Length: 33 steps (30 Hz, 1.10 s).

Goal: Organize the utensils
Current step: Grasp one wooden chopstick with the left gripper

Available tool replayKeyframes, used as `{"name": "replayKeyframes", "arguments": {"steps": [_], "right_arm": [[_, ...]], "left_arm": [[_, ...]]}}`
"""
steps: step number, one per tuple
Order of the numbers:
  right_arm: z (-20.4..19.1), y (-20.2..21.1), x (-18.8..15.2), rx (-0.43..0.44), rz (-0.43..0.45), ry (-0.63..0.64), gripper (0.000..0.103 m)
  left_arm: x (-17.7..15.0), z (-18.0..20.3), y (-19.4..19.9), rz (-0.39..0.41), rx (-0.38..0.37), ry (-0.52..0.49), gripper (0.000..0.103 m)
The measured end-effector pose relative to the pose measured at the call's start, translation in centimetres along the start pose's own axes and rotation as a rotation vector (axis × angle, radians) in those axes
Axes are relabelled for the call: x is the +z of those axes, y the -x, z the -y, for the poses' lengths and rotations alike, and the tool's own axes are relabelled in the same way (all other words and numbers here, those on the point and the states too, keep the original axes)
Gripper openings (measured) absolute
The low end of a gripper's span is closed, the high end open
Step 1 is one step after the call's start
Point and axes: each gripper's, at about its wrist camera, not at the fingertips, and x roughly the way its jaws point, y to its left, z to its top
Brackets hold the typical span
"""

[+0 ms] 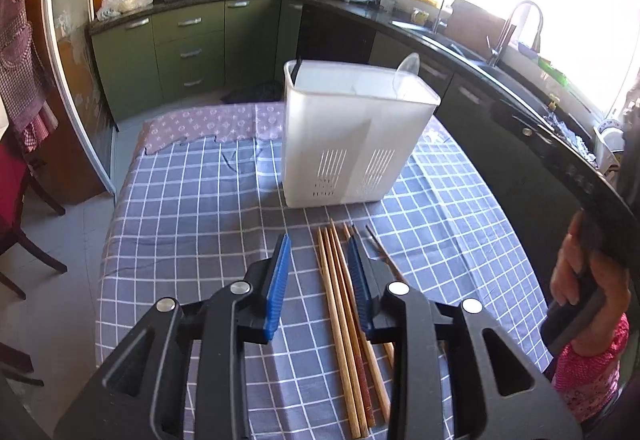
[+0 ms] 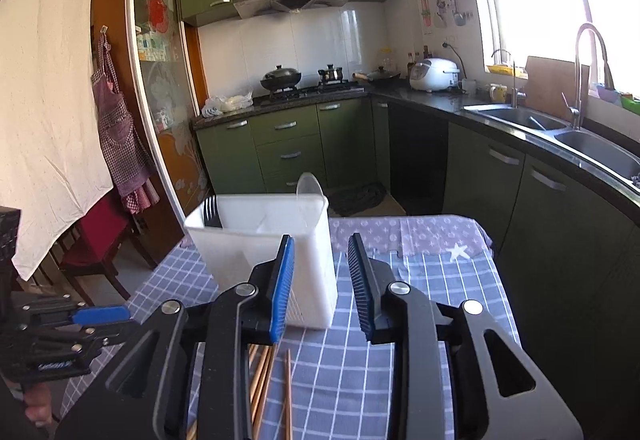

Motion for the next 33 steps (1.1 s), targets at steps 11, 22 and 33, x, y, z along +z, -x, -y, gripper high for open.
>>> {"name": "replayKeyframes", "arguments": {"steps": [11, 22, 33], "right_arm": [[3.0, 0.6, -6.4, -0.007, -0.212, -0.046, 0.031], [4.2, -0.5, -7.6, 0.004, -0.267, -0.071, 0.034], [3.7, -1.2, -7.7, 0.018, -0.290, -0.070, 0.039]], "left_arm": [[-1.5, 0.1, -10.0, -0.295, -0.007, 0.037, 0.022], [-1.2, 0.8, -12.8, -0.345, 0.050, -0.001, 0.020], [-1.8, 2.0, -13.0, -0.366, 0.076, -0.050, 0.014]]}}
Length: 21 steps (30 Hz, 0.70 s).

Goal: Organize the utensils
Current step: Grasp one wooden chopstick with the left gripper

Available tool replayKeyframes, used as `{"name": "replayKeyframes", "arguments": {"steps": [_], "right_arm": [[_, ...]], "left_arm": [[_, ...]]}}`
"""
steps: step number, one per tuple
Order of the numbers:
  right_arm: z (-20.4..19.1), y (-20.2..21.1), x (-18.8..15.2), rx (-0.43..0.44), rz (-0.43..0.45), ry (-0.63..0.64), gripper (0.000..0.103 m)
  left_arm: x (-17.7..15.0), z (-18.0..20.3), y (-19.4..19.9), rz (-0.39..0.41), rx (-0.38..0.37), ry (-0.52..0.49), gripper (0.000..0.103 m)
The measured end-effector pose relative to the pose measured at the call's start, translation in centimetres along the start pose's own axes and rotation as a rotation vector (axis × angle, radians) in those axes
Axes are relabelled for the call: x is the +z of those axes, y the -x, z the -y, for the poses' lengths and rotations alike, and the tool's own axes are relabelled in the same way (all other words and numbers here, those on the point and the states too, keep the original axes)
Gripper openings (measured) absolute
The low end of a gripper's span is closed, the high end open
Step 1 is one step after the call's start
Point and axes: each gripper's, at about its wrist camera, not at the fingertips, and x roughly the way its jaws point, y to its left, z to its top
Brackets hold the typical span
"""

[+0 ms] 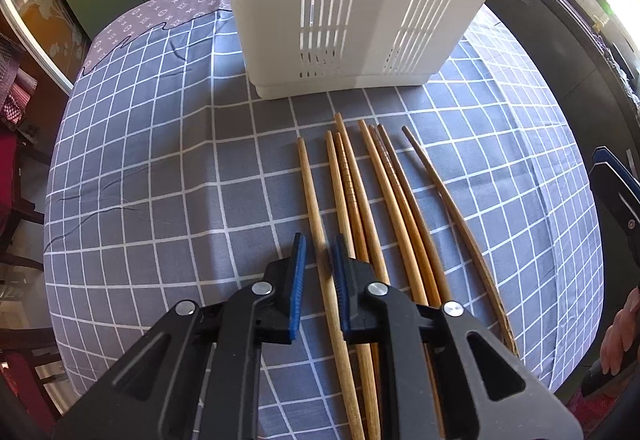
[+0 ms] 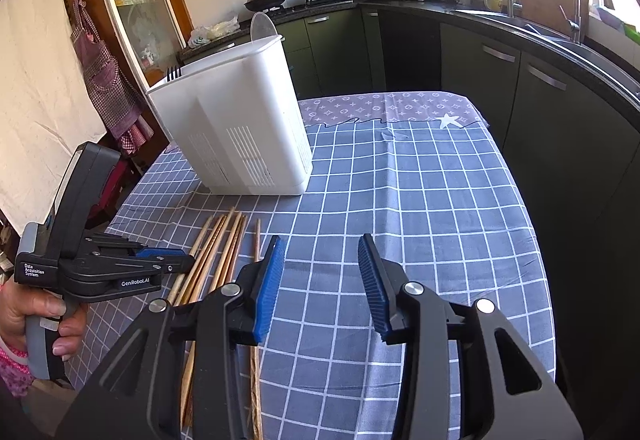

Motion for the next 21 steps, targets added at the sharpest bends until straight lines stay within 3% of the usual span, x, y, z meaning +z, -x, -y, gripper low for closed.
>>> {"name": "replayKeyframes", "arguments": {"steps": [7, 14, 21], "right_arm": [[0.0, -0.3, 0.0, -0.004, -0.011, 0.001, 0.039], [-0.1, -0.8, -0.1, -0.007, -0.030, 0.002, 0.039], [0.0, -1.1, -0.3, -0.008, -0.044, 0.002, 0.042]], "left_arm": [[-0.1, 0.0, 0.0, -0.008, 0.007, 0.000, 0.010], [-0.4, -1.4, 0.3, -0.015, -0.043, 0.028, 0.006], [-0.6, -2.5, 3.0, 0.066, -0.036, 0.018, 0.006]]}}
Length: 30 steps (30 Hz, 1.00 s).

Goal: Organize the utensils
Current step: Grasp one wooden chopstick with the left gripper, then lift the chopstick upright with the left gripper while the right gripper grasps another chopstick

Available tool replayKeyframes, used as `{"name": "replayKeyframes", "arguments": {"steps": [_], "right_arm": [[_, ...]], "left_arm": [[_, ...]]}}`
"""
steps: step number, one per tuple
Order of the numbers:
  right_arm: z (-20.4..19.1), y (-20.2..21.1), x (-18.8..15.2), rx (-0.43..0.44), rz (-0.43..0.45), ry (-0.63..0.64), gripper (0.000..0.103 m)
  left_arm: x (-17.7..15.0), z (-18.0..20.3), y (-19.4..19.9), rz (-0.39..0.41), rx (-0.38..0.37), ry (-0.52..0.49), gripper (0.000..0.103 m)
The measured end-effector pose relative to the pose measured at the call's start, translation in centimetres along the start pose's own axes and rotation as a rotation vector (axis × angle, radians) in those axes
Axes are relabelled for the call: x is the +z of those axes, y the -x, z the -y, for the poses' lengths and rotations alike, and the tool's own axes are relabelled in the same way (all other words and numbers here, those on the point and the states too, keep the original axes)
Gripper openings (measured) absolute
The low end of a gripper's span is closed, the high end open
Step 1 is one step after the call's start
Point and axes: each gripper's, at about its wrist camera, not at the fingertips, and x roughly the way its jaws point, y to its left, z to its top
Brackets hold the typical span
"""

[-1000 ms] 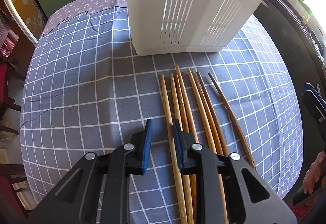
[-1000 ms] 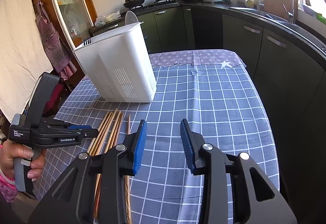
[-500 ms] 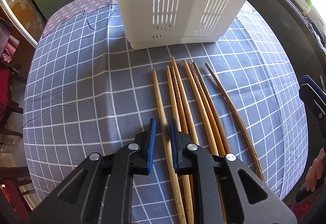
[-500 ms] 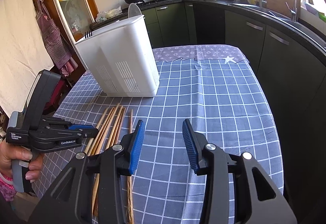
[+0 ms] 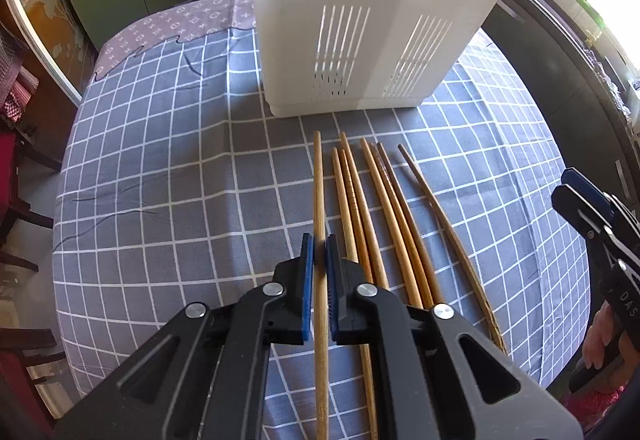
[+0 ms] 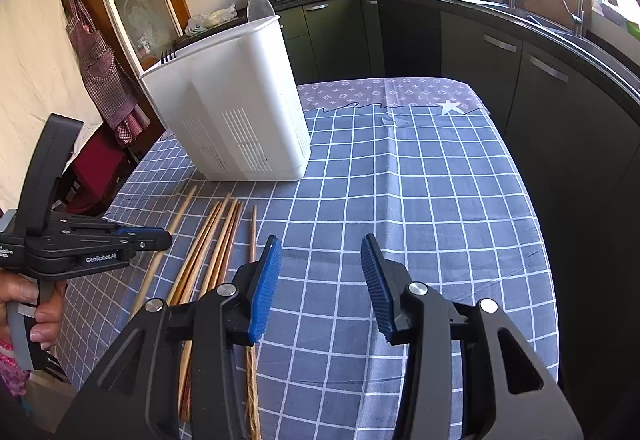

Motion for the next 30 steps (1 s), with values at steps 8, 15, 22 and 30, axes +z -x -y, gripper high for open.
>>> {"name": "replayKeyframes", "arguments": {"steps": [8, 15, 22, 30], "right_arm": [[-0.8, -0.7, 0.1, 0.009, -0.030, 0.028, 0.042], [-2.5, -2.1, 0.6, 0.013, -0.091, 0.091, 0.043], [-4.7, -5.2, 0.7, 0.035, -0.211, 0.180, 0.043], [-6.6, -8.8, 1.7, 0.036, -0.329, 0.229, 0.034]], "left_arm": [[-0.7, -0.5, 4.8, 0.132, -0.004, 0.002, 0.006], [-1.6, -0.6, 8.9, 0.279, -0.004, 0.002, 0.006], [-2.7, -0.2, 10.8, 0.361, -0.005, -0.017, 0.006], [-3.3, -0.5, 11.8, 0.400, -0.003, -0.024, 0.006]]}}
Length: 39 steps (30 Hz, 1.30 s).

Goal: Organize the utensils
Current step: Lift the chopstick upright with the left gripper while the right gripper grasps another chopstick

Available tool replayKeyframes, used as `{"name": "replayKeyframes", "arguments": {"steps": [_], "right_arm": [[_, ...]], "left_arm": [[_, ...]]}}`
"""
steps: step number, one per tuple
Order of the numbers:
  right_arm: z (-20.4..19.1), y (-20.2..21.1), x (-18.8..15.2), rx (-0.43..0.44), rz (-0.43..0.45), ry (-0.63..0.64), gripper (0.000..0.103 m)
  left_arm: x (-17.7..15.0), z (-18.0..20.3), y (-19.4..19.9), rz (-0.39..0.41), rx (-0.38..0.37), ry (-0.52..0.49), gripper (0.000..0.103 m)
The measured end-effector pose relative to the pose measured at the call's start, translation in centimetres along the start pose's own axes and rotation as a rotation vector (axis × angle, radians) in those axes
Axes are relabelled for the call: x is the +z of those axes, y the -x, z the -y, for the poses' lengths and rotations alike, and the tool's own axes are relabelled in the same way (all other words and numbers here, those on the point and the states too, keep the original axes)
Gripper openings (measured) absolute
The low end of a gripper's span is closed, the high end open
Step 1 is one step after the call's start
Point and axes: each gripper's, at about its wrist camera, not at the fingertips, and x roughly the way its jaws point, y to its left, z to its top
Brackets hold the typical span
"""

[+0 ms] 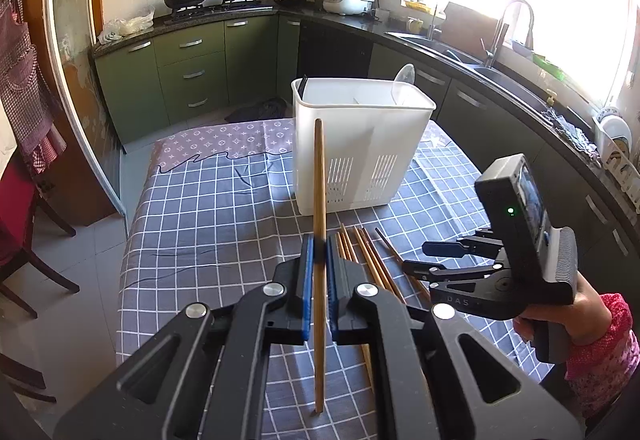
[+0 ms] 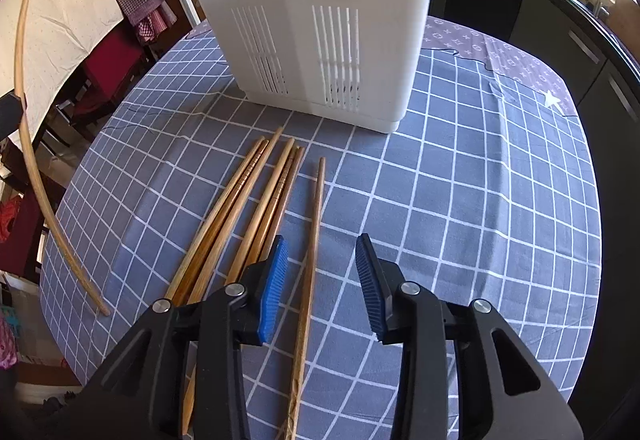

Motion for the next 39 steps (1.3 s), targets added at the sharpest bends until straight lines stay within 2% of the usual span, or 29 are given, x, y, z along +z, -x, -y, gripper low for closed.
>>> {"name": "replayKeyframes", "arguments": {"steps": [3, 11, 13, 15, 17, 22, 26, 32, 36, 39], "right_arm": [[-0.4, -0.9, 0.6, -0.008, -0.037, 0.010, 0.029], [-1.6, -2.1, 1.2, -0.043, -0.090, 0.056, 0.028], [-1.9, -2.2, 1.2, -0.053, -0.090, 0.070, 0.024], [-2.1, -2.2, 1.3, -0.051, -0.088, 0.073, 0.012], [-2.3, -2.4, 1.5, -0.044, -0.087, 0.074, 0.007], [-2.9, -2.5, 1.8, -0.047, -0.074, 0.068, 0.006], [-2.5, 0.4, 2.0, -0.019, 0.014, 0.048, 0.006], [-2.4, 7.9, 1.6, -0.001, 0.220, 0.022, 0.006], [-1.8, 12.5, -0.7, -0.012, 0.335, 0.013, 0.006], [-1.4, 14.5, -2.3, -0.017, 0.383, -0.001, 0.006]], "left_arm": [[-0.1, -0.1, 0.1, 0.005, -0.005, 0.003, 0.006], [-0.2, -0.3, 0.3, 0.008, -0.014, 0.007, 0.006], [-0.3, -0.4, 0.3, 0.008, -0.018, 0.006, 0.006], [-0.3, -0.4, 0.4, 0.010, -0.018, 0.006, 0.006], [-0.3, -0.4, 0.5, 0.010, -0.019, 0.004, 0.006], [-0.4, -0.4, 0.5, 0.011, -0.016, 0.005, 0.006], [-0.3, -0.5, 0.6, 0.011, -0.017, 0.004, 0.006], [-0.1, -0.4, 1.1, 0.024, -0.020, 0.003, 0.006], [-0.3, -0.5, 1.8, 0.039, -0.023, 0.002, 0.006], [-0.5, -0.6, 2.3, 0.053, -0.025, 0.003, 0.006]]}}
